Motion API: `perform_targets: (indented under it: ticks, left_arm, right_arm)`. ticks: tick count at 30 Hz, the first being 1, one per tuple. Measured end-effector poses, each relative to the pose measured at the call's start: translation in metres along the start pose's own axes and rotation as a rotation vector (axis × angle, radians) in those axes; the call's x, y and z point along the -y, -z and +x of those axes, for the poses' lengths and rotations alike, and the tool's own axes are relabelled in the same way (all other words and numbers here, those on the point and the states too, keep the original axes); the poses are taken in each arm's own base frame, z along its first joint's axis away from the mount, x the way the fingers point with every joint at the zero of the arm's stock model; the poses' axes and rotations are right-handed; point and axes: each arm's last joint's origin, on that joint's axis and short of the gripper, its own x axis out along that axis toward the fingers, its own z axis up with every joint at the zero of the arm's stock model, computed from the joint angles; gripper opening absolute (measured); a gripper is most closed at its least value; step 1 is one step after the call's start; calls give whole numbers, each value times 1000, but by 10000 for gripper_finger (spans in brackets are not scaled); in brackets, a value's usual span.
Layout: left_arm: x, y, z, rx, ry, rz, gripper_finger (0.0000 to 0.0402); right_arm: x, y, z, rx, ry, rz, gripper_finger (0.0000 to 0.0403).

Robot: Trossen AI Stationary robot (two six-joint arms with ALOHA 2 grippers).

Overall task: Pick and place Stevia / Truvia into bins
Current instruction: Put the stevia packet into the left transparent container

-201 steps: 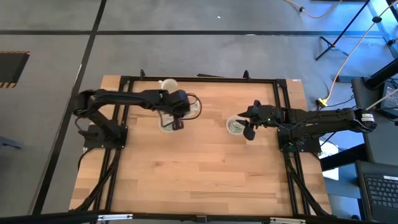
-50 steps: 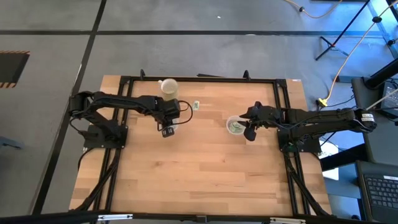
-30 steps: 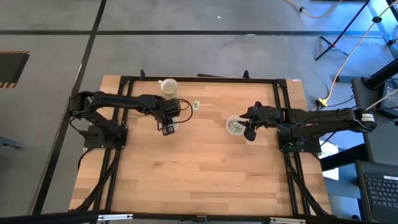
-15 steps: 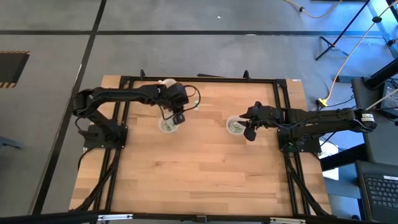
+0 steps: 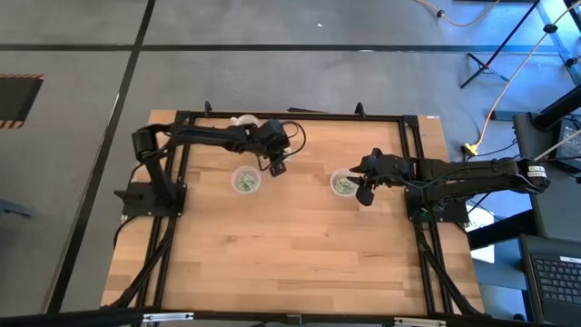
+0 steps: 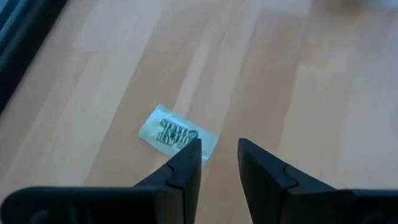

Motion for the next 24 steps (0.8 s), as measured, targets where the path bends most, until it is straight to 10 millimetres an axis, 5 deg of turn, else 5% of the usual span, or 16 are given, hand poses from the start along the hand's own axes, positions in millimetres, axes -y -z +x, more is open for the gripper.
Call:
perform_targets:
  ticks: [8,24]
  left_arm:
    - [-1,7,31,-3,-49,3,100]
    - [-2,19,50,-64,-65,1,99]
  right_arm:
    - [0,0,0,-2,1,0,145]
    - [0,0,0,-4,1,-1,145]
